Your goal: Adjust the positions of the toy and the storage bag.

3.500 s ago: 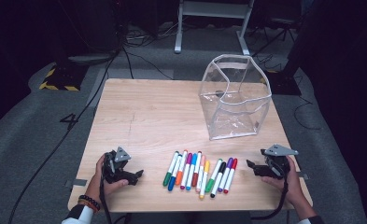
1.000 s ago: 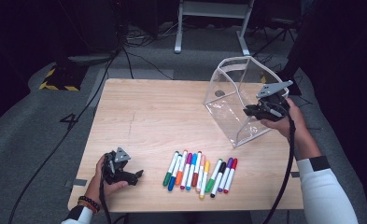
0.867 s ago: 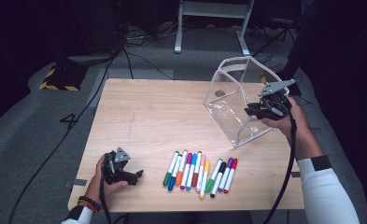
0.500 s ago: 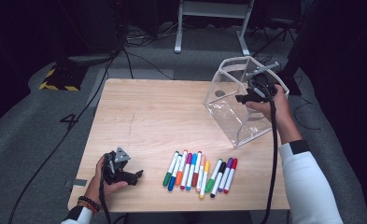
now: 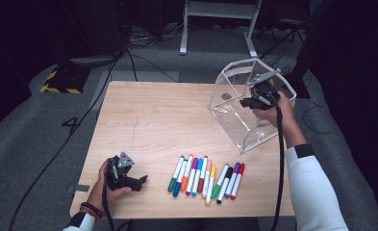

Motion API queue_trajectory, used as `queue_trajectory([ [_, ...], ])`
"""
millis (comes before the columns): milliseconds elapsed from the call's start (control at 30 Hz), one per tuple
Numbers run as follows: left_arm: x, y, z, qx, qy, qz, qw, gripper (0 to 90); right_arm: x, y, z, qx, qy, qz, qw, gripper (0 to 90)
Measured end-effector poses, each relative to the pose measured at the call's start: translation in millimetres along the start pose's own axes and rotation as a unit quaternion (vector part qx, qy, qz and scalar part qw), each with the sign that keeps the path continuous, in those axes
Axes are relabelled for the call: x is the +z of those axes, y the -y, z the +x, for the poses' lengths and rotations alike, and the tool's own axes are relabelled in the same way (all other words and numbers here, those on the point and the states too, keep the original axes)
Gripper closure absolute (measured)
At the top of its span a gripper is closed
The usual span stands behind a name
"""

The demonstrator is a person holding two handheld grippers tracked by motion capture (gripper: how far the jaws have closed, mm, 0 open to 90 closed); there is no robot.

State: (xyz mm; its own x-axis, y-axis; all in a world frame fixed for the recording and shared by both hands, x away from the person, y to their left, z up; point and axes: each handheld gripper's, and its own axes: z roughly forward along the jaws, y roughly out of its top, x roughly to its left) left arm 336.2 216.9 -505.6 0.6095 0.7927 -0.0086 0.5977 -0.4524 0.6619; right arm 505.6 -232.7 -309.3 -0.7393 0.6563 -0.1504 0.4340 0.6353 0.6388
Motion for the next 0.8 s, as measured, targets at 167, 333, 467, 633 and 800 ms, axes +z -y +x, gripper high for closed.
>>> queue_trajectory([
  [167, 0.1, 0.2, -0.5, -0.004, 0.0, -0.001, 1.0, 0.5, -8.2, 5.9, 19.4, -0.066, -0.049, -0.016, 0.9965, 88.2],
  [333, 0.2, 0.2, -0.4, -0.003, 0.0, -0.001, 1.0, 0.5, -13.5, 8.7, 33.6, -0.11, -0.068, -0.024, 0.9913, 88.3],
  [467, 0.0, 0.1, -0.4, -0.003, -0.001, -0.001, 1.0, 0.5, -16.7, 8.2, 40.0, -0.132, -0.068, -0.028, 0.9885, 88.0],
  [633, 0.1, 0.2, -0.4, -0.004, 0.001, -0.001, 1.0, 0.5, -24.3, 18.9, 41.5, -0.126, -0.054, -0.029, 0.9901, 87.9],
  [800, 0.1, 0.1, -0.5, -0.004, 0.0, -0.001, 1.0, 0.5, -26.2, 20.2, 38.4, -0.109, -0.023, -0.037, 0.993, 74.7],
])
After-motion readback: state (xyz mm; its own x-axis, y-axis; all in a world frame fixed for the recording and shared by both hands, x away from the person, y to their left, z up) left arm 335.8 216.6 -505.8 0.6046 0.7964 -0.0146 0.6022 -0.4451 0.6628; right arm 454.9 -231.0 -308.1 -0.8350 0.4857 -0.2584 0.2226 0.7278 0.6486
